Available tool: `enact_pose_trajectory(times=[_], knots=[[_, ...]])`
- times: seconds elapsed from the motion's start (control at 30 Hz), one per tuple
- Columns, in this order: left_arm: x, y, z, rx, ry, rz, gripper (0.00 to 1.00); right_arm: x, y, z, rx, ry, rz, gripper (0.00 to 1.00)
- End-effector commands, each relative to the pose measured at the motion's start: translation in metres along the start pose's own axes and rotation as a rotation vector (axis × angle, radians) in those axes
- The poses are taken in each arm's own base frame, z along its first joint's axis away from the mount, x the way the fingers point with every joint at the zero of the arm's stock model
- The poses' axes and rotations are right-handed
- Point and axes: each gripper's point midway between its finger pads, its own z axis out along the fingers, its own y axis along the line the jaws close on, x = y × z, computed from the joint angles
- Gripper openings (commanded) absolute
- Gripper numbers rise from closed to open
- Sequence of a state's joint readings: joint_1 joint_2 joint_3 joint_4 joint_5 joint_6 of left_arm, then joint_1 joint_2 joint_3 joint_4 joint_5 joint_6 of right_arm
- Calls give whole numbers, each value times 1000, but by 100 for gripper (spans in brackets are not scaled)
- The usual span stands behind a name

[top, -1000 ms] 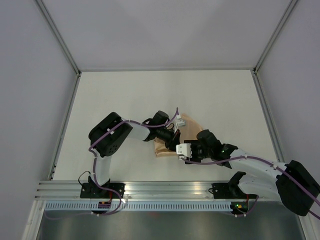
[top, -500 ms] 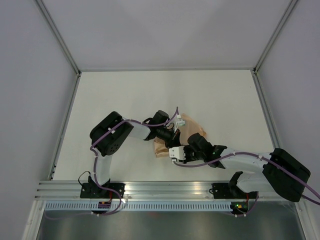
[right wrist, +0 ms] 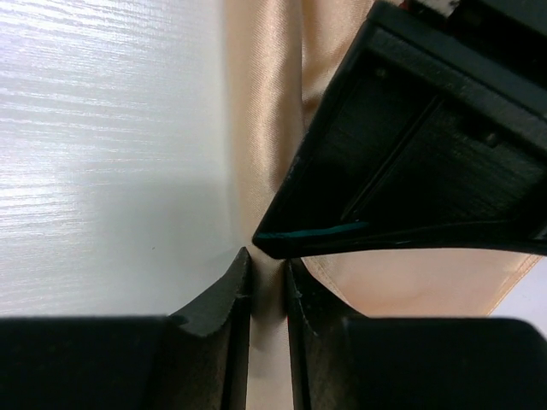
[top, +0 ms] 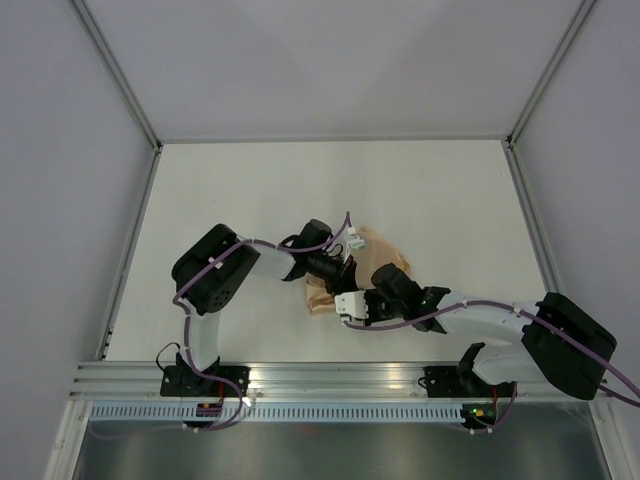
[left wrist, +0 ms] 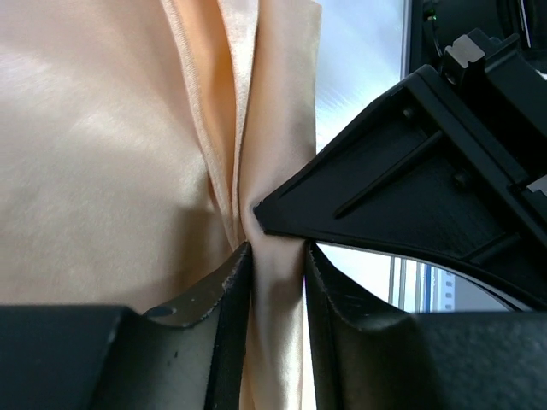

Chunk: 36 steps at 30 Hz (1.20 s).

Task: Fold the napkin, place the utensils inside, and roll it up
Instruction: Roll the napkin with the utensil

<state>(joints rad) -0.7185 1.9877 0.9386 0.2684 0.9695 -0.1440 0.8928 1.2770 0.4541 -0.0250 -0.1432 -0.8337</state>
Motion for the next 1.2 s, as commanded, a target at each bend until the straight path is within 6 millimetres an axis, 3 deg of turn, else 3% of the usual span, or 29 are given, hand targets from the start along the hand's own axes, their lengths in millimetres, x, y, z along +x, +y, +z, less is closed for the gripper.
enact_pose_trajectory(times=[0.0,0.2,0.33,0.43,0.6,0.63,0.67,0.73,0.77,0.83,0.87,0.93,0.97,1.1,1.13,1.17], knots=[[-21,8,-19,-99,-72,-10,38,14,25,-1,-118,60,19,1],[-47,1,-33,-142,-139,45,41,12,33,0,-178,55,44,0],[-64,9,-58,-277,-236,86,41,8,38,-2,-254,39,80,0],[-87,28,-96,-509,-393,111,41,9,37,-3,-329,32,134,0],[-114,27,-160,-788,-648,164,44,6,25,-6,-471,9,231,0],[-113,29,-174,-852,-708,163,44,16,26,-2,-512,26,259,1],[-120,18,-186,-869,-768,187,44,8,15,0,-524,-2,267,1],[-113,18,-211,-973,-860,179,44,21,23,1,-619,31,318,1],[-118,5,-223,-981,-916,203,45,15,14,4,-631,7,325,1],[-109,2,-231,-1051,-928,235,45,25,21,6,-708,34,382,1],[-112,-11,-227,-1041,-939,273,45,22,11,9,-710,17,390,1],[-111,-18,-226,-1080,-915,344,45,31,13,12,-752,37,449,0],[-112,-24,-222,-1072,-904,376,46,30,3,16,-746,30,448,1],[-101,-41,-189,-1087,-758,588,53,38,-1,20,-797,46,521,0],[-98,-44,-180,-1065,-726,623,64,39,-2,20,-798,48,529,1],[-93,-47,-169,-1042,-693,649,67,39,-4,21,-798,49,532,0]])
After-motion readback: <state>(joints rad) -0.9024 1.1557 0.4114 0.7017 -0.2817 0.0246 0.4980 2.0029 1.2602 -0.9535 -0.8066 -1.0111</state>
